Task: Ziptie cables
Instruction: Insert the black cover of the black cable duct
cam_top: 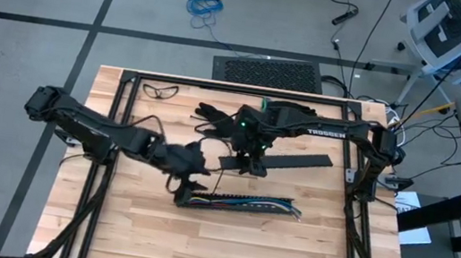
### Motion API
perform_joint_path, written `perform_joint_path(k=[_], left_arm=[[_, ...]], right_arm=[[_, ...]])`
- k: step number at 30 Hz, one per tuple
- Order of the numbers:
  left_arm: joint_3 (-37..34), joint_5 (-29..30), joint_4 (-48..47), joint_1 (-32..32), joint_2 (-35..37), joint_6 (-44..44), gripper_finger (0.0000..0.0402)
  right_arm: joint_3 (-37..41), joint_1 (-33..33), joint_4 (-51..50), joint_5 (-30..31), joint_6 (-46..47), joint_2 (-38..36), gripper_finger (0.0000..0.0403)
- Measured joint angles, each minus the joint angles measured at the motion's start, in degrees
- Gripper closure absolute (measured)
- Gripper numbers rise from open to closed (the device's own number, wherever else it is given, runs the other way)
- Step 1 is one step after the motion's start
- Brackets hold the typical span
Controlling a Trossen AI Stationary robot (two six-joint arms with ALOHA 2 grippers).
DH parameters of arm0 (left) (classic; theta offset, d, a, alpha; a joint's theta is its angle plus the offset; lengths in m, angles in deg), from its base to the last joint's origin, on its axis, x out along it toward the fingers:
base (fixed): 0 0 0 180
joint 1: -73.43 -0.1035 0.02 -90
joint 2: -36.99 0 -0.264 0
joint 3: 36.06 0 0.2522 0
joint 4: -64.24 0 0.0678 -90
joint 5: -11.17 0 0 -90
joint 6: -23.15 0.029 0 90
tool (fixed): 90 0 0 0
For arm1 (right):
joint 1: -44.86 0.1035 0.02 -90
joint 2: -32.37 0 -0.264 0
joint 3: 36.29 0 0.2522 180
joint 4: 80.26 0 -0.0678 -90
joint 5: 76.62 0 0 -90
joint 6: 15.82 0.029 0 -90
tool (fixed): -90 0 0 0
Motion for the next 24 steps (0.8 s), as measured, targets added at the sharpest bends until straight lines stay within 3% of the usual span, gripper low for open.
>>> perform_joint_path(k=[6, 12, 17, 24], left_arm=[[-6.6, 12.7, 2.8, 9.3, 2.0, -11.7, 0.0189], [-12.2, 22.5, 2.8, 16.5, 2.1, -24.9, 0.0189], [-14.4, 24.3, 2.5, 18.0, 2.1, -28.7, 0.0189], [-14.6, 24.5, -3.1, 18.2, 2.2, -23.6, 0.0189]], right_arm=[[-6.1, 2.7, -10.9, 6.4, -5.0, 0.0, 0.0173], [-8.3, 5.2, -17.8, 6.8, -3.3, 0.0, 0.0172], [-8.3, 9.0, -20.1, 6.6, 0.6, 0.0, 0.0173], [-8.3, 15.2, -16.9, 10.2, 10.3, 0.0, 0.0172]])
